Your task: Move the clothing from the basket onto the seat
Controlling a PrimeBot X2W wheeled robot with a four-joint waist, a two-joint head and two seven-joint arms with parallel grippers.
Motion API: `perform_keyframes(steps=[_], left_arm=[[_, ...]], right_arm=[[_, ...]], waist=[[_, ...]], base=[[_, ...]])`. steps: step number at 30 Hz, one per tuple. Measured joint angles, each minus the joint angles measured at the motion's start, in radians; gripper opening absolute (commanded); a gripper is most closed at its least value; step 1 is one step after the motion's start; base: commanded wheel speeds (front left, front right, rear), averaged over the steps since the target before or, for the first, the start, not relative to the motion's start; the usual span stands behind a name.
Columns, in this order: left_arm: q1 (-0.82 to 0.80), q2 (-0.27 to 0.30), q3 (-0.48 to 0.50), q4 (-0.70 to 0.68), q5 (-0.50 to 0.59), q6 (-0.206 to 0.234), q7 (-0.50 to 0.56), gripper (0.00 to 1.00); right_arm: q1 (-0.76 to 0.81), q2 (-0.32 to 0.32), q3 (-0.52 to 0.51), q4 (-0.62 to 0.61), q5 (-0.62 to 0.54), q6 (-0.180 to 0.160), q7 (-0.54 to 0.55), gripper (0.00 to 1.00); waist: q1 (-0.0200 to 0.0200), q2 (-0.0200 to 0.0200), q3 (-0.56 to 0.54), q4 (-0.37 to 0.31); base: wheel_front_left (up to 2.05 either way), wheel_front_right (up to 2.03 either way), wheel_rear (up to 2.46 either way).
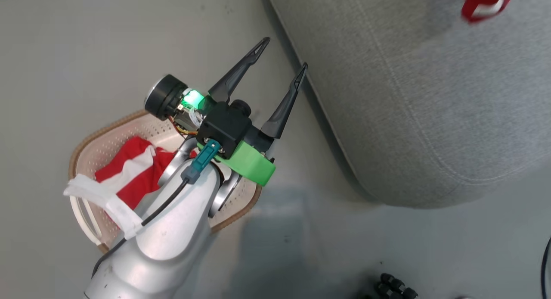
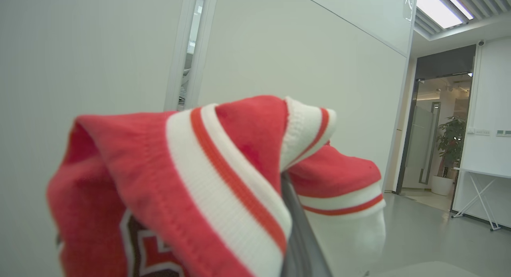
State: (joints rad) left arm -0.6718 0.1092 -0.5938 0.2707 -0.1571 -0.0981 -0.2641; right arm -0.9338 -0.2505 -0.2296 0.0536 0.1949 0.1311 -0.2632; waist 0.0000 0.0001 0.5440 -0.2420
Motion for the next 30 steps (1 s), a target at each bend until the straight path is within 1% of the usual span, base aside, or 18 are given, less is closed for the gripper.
perform_keyframes(steps=[8, 13, 18, 21, 25, 30], left_arm=[[-0.053, -0.009, -0.013, -0.008, 0.020, -0.003, 0.000, 1.00], [-0.078, -0.011, -0.012, -0.014, 0.026, -0.003, 0.000, 1.00], [-0.093, -0.016, -0.013, -0.020, 0.028, -0.003, 0.000, 1.00], [-0.098, -0.018, -0.012, -0.022, 0.031, -0.002, 0.000, 1.00], [-0.098, -0.019, -0.011, -0.022, 0.031, 0.000, 0.000, 1.00], [-0.098, -0.019, -0.005, -0.021, 0.031, 0.000, 0.000, 1.00]], right_arm=[[-0.238, -0.117, -0.037, 0.125, -0.013, 0.000, 0.000, 0.00], [-0.320, -0.158, -0.027, 0.286, -0.026, 0.000, 0.000, 0.00], [-0.330, -0.175, -0.011, 0.439, -0.048, 0.000, 0.000, 0.00], [-0.329, -0.172, -0.012, 0.503, -0.051, 0.000, 0.000, 0.00], [-0.295, -0.166, -0.015, 0.559, -0.054, 0.000, 0.000, 0.00], [-0.229, -0.151, -0.013, 0.598, -0.050, 0.000, 0.000, 0.00]], waist=[[0.0000, 0.0000, 0.131, 0.042], [0.0001, 0.0000, 0.202, 0.070], [0.0001, 0.0000, 0.265, 0.100], [0.0001, 0.0000, 0.294, 0.116], [0.0001, 0.0000, 0.321, 0.133], [0.0002, 0.0000, 0.325, 0.143]], base=[[0.00, 0.00, 0.00], [0.00, 0.00, 0.00], [0.00, 0.00, 0.00], [0.00, 0.00, 0.00], [0.00, 0.00, 0.00], [0.00, 0.00, 0.00]])
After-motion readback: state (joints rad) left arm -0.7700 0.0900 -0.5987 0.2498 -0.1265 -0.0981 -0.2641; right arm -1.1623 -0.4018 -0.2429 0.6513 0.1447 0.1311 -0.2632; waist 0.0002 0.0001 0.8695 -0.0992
